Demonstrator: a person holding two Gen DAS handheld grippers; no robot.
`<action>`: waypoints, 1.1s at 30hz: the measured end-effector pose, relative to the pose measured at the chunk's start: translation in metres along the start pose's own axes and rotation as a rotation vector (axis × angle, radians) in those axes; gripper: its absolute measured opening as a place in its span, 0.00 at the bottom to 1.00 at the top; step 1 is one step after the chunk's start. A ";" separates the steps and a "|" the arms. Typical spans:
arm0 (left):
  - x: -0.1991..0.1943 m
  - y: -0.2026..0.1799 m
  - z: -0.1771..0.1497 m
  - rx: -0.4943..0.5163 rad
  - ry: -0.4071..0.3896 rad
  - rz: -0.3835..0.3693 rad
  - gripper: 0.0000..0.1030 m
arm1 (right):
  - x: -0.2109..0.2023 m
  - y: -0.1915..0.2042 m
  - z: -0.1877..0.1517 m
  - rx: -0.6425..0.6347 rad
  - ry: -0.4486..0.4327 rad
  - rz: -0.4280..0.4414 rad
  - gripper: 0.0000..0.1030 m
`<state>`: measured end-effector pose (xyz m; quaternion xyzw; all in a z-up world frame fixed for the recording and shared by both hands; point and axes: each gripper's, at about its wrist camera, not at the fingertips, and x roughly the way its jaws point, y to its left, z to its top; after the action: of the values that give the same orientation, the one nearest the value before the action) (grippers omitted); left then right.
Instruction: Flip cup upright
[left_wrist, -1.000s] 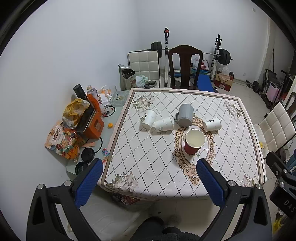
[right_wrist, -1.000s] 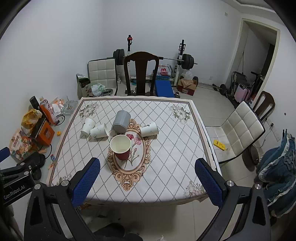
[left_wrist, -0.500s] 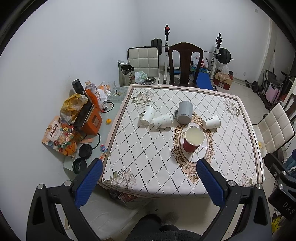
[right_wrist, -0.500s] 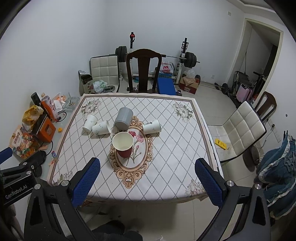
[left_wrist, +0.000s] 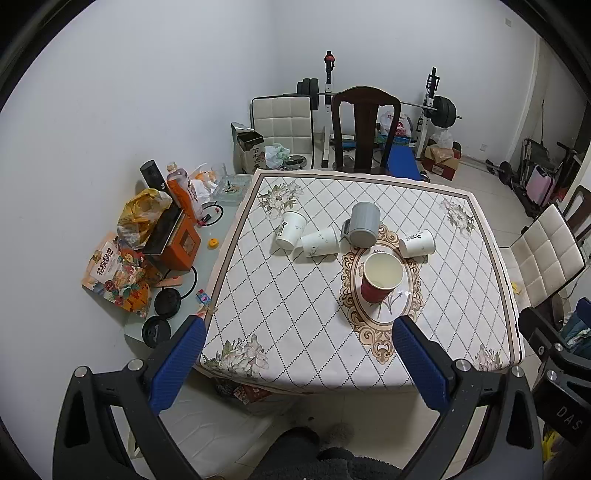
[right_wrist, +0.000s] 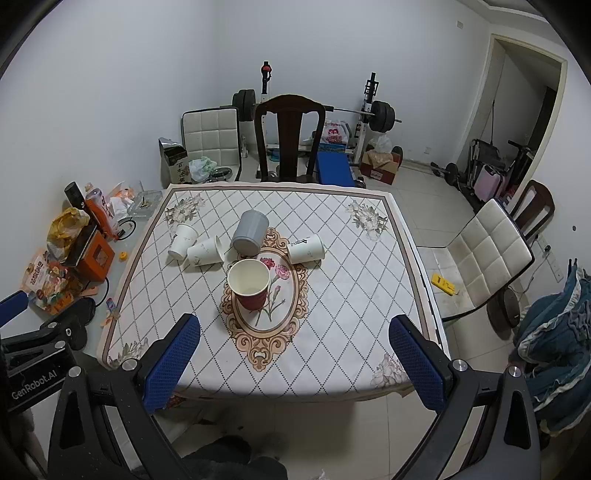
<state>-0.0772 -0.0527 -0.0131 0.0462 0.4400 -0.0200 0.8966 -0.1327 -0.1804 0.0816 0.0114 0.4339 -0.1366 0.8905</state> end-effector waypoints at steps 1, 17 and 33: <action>-0.001 0.001 0.002 -0.001 0.001 -0.003 1.00 | -0.001 0.000 -0.001 0.000 -0.001 0.000 1.00; -0.008 0.002 0.005 -0.005 -0.011 -0.010 1.00 | -0.002 0.001 -0.002 -0.001 0.002 0.001 1.00; -0.008 0.002 0.005 -0.007 -0.012 -0.011 1.00 | -0.005 0.004 0.000 0.000 0.001 0.004 1.00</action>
<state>-0.0783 -0.0516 -0.0036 0.0404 0.4350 -0.0235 0.8992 -0.1343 -0.1756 0.0853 0.0121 0.4342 -0.1348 0.8906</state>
